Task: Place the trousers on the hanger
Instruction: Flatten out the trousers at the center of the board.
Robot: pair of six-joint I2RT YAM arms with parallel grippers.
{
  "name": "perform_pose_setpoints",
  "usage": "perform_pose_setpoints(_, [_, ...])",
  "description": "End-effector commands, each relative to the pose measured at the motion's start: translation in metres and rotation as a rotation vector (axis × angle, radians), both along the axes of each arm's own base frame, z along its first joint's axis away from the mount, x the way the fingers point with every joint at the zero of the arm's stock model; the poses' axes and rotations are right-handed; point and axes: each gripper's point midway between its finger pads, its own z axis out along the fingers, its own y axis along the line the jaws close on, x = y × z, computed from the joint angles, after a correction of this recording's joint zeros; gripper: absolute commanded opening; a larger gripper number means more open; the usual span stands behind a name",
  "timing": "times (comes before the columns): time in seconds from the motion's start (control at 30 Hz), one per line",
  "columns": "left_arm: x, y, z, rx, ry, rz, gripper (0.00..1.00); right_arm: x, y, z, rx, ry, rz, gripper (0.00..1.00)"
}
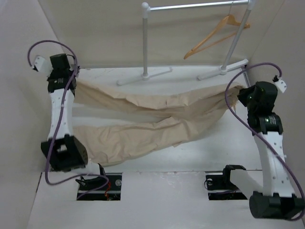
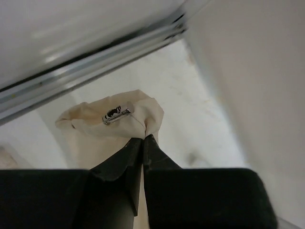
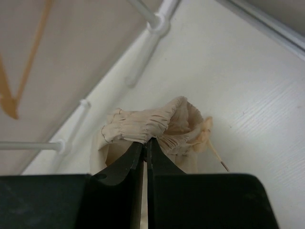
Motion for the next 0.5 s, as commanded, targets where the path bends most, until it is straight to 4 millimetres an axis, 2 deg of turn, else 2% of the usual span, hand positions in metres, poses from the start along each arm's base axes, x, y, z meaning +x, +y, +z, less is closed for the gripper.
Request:
perform_pose_setpoints(0.0, [-0.041, 0.012, 0.046, 0.013, -0.156, 0.126, 0.02, -0.035, -0.007, 0.03, -0.033, -0.088, -0.04, 0.0])
perform_pose_setpoints(0.17, [-0.095, 0.036, 0.049, 0.014, -0.16, 0.225, 0.02, -0.095, -0.022, 0.015, -0.06, -0.055, -0.139, 0.0])
perform_pose_setpoints(0.23, [-0.112, 0.043, 0.05, 0.011, -0.162, 0.253, 0.03, -0.113, -0.018, 0.015, -0.059, -0.062, -0.142, 0.0])
perform_pose_setpoints(0.37, [-0.122, 0.048, 0.055, 0.037, -0.155, 0.272, 0.03, -0.146, -0.017, 0.015, -0.066, -0.053, -0.141, 0.0])
perform_pose_setpoints(0.43, [-0.115, 0.046, 0.043, 0.036, -0.123, 0.261, 0.03, -0.145, -0.018, 0.004, -0.069, -0.016, -0.142, 0.0])
perform_pose_setpoints(0.47, [-0.11, 0.045, 0.035, 0.024, -0.109, 0.254, 0.03, -0.135, -0.018, -0.005, -0.069, -0.003, -0.143, 0.0])
